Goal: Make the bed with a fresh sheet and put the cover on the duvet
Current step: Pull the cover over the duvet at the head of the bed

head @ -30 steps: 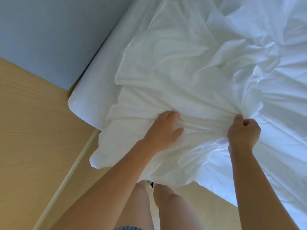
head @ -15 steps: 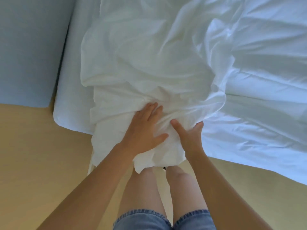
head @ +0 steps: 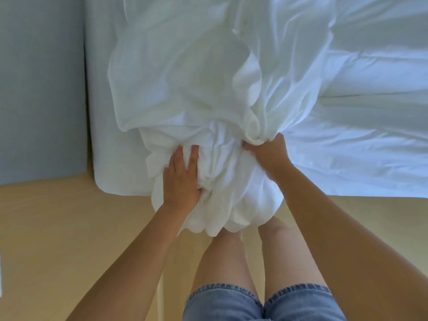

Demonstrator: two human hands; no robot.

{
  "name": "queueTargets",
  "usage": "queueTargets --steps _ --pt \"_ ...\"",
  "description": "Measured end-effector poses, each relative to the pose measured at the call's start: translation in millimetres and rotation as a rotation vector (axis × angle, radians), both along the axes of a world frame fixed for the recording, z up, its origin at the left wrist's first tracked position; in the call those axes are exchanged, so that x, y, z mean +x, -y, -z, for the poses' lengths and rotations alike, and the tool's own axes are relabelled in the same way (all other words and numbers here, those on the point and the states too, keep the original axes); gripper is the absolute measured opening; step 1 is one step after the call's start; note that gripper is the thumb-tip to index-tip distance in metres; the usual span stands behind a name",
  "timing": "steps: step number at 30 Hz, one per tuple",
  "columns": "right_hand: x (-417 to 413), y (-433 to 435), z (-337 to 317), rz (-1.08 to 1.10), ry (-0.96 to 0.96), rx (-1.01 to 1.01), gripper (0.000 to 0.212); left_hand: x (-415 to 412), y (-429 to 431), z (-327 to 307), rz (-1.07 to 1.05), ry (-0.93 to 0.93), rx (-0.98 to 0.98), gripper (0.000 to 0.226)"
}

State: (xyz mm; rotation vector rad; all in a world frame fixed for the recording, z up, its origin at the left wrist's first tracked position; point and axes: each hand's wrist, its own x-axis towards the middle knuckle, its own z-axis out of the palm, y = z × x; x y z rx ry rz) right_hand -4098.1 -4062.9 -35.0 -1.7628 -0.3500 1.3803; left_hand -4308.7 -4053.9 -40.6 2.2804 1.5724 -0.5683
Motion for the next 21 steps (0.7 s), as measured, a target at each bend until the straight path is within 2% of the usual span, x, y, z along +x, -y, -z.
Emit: queueTargets --steps 3,5,6,7,8,11,13,14,16,18,19,21 --pt "23.0 10.5 -4.1 0.151 -0.348 -0.122 0.023 -11.1 -30.3 -15.8 -0.105 0.249 -0.017 0.07" --pt "34.9 18.9 -6.9 0.209 -0.437 -0.149 0.016 -19.5 -61.7 -31.6 -0.066 0.281 0.026 0.05" --pt "36.1 22.9 -7.3 0.256 -0.462 -0.131 0.029 -22.9 -79.5 -41.4 -0.008 0.271 0.072 0.043" --pt "35.0 25.4 -7.8 0.298 -0.483 -0.107 0.04 -25.5 -97.3 -52.1 0.058 0.254 0.11 0.039" --pt "32.5 26.1 -10.1 0.337 -0.517 -0.06 0.041 -25.7 -112.4 -61.9 0.122 0.239 0.125 0.039" --pt "18.4 13.0 -23.2 0.49 -0.584 0.138 0.035 -25.6 -146.4 -83.2 0.267 0.188 0.077 0.038" --pt "13.5 -4.2 -30.0 0.538 -0.581 0.248 0.025 -19.5 -164.3 -88.5 0.282 0.142 0.042 0.037" --pt "12.9 -14.9 -33.9 0.503 -0.554 0.277 0.021 -15.2 -172.1 -89.3 0.283 0.11 0.039 0.036" --pt "11.9 -34.0 -42.3 0.301 -0.471 0.288 0.027 -7.1 -183.5 -88.5 0.282 0.046 0.068 0.031" --pt "8.6 -46.6 -46.9 0.098 -0.458 0.203 0.022 0.2 -189.3 -84.8 0.279 0.012 0.12 0.028" --pt "5.9 -50.4 -47.3 0.046 -0.434 0.135 0.017 3.5 -190.3 -82.4 0.276 -0.002 0.157 0.028" --pt "-2.7 -56.0 -45.1 0.074 -0.341 0.01 0.014 7.9 -187.7 -78.9 0.279 -0.017 0.272 0.035"
